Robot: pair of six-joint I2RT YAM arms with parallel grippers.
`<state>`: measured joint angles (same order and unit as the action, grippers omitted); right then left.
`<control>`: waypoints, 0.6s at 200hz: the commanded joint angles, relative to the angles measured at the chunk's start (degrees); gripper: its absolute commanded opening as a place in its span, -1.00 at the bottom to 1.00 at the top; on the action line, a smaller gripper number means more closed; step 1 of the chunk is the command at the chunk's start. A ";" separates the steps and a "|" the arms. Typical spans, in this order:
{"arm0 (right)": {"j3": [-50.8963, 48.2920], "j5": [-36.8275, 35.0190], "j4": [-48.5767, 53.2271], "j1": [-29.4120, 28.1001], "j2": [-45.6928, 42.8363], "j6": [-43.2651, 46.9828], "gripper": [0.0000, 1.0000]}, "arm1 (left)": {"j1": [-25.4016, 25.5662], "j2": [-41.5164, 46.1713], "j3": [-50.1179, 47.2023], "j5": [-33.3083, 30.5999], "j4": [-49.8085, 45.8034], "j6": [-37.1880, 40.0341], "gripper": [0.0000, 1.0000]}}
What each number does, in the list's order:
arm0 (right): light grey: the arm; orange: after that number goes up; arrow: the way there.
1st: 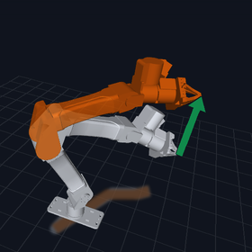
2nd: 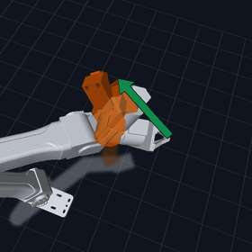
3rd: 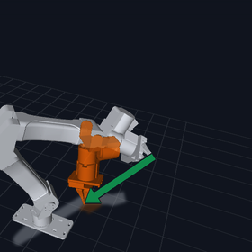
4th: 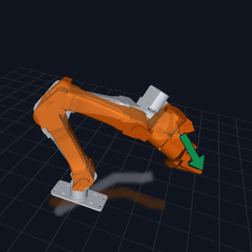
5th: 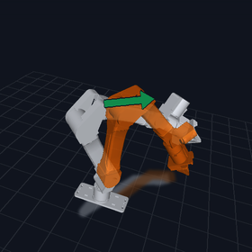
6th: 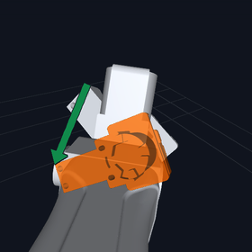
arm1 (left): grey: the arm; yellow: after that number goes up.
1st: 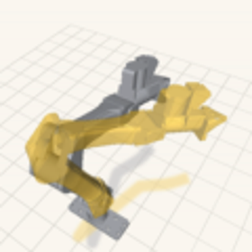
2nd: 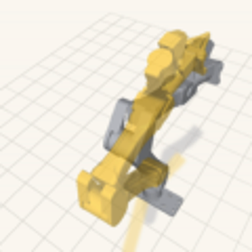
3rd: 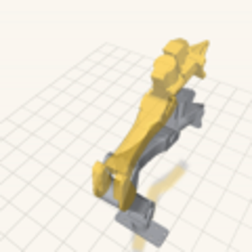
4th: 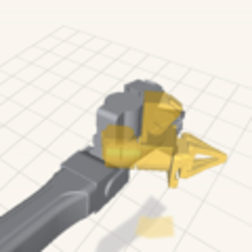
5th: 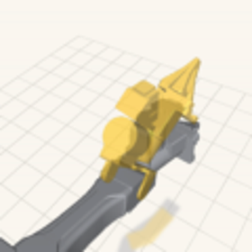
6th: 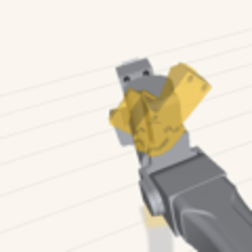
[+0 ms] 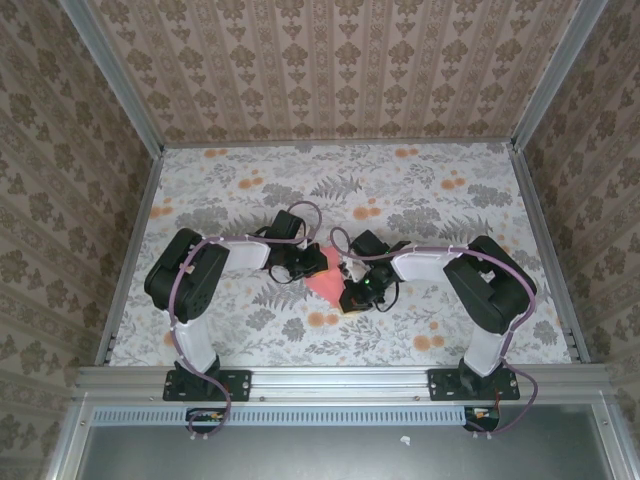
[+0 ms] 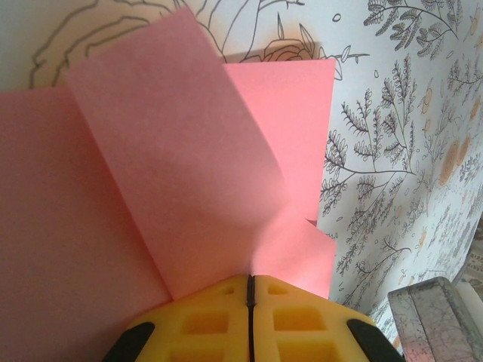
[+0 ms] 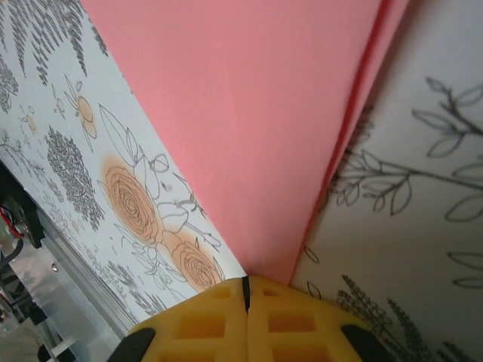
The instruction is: Fold a paper plane with a square sheet of paper (fold left side to right side)
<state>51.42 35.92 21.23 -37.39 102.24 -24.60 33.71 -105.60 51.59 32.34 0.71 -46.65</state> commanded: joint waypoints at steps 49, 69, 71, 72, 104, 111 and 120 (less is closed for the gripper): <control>-0.94 6.15 4.43 1.92 -10.41 -0.16 -0.91 | -0.45 -0.57 -1.33 -5.88 -5.55 1.84 -0.84; 1.41 5.57 0.99 2.05 -7.09 -2.30 -0.92 | -0.34 -0.58 -1.28 -5.87 -5.47 1.74 -0.84; 1.60 5.37 0.45 2.05 -6.66 -2.60 -0.91 | -0.32 -0.57 -1.24 -5.88 -5.53 1.74 -0.84; 1.68 5.25 0.24 2.05 -6.46 -2.71 -0.92 | -0.32 -0.57 -1.28 -5.88 -5.49 1.74 -0.84; 4.74 -0.98 -4.82 2.14 -1.14 -6.08 -0.90 | -0.14 -0.61 -1.06 -5.76 -5.40 1.72 -0.84; 5.57 -1.88 -5.12 2.14 -0.17 -6.03 -0.90 | -0.07 -0.70 -0.93 -5.63 -5.28 1.66 -0.84; 6.38 -2.43 -5.08 2.14 1.21 -6.22 -0.90 | -0.05 -0.83 -0.75 -5.46 -5.28 1.65 -0.84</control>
<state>54.94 37.26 18.92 -35.51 100.22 -28.45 33.74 -105.47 51.62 32.08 0.60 -46.44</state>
